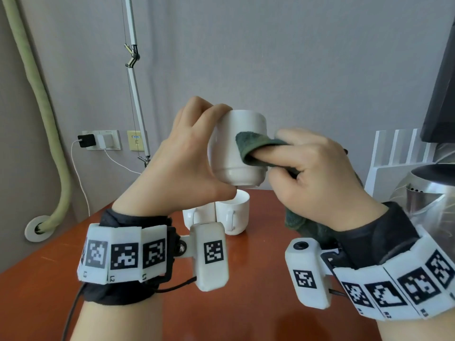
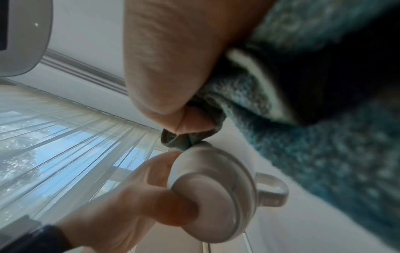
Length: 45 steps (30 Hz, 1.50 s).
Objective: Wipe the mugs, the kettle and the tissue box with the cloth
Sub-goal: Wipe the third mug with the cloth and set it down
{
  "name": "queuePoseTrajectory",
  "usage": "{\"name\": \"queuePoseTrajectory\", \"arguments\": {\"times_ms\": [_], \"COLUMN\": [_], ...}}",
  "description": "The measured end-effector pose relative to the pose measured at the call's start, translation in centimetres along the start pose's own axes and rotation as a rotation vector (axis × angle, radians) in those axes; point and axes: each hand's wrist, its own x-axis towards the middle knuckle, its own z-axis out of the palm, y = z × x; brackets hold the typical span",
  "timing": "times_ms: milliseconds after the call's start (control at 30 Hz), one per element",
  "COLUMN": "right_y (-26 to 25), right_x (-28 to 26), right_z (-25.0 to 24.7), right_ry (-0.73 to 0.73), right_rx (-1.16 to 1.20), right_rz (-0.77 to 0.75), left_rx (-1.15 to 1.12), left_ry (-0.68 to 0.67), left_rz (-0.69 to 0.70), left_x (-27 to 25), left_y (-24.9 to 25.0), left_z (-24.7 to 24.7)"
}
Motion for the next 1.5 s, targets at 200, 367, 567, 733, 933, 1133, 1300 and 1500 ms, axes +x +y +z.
{"name": "queuePoseTrajectory", "arguments": {"times_ms": [200,367,567,733,933,1133,1300,1500], "right_y": [0.9,1.6,0.7,1.4,0.5,-0.3,0.2,0.4], "right_x": [0.0,-0.2,-0.2,-0.2,0.0,0.0,0.0,-0.1], "right_z": [-0.3,-0.8,0.1,0.0,0.0,0.1,-0.3,-1.6], "right_ry": [0.04,0.059,0.003,0.016,-0.041,0.028,0.313,-0.168], "right_rx": [-0.119,-0.063,0.091,0.002,0.092,0.288,0.334,0.591], "right_rz": [0.143,0.194,0.038,0.111,0.107,0.067,0.228,0.406], "left_rx": [-0.03,-0.103,-0.103,-0.088,-0.12,-0.215,-0.301,-0.485], "left_ry": [-0.042,-0.022,0.027,-0.08,-0.108,0.062,0.15,0.185], "left_rz": [0.03,-0.028,-0.079,-0.063,-0.032,-0.124,-0.108,-0.121], "left_x": [0.2,-0.1,-0.5,-0.4,-0.2,-0.3,-0.3,-0.7], "left_y": [0.9,1.0,0.0,0.5,0.8,-0.3,-0.1,0.2], "left_z": [0.3,-0.4,-1.4,-1.1,-0.4,-0.2,0.2,-0.3]}}
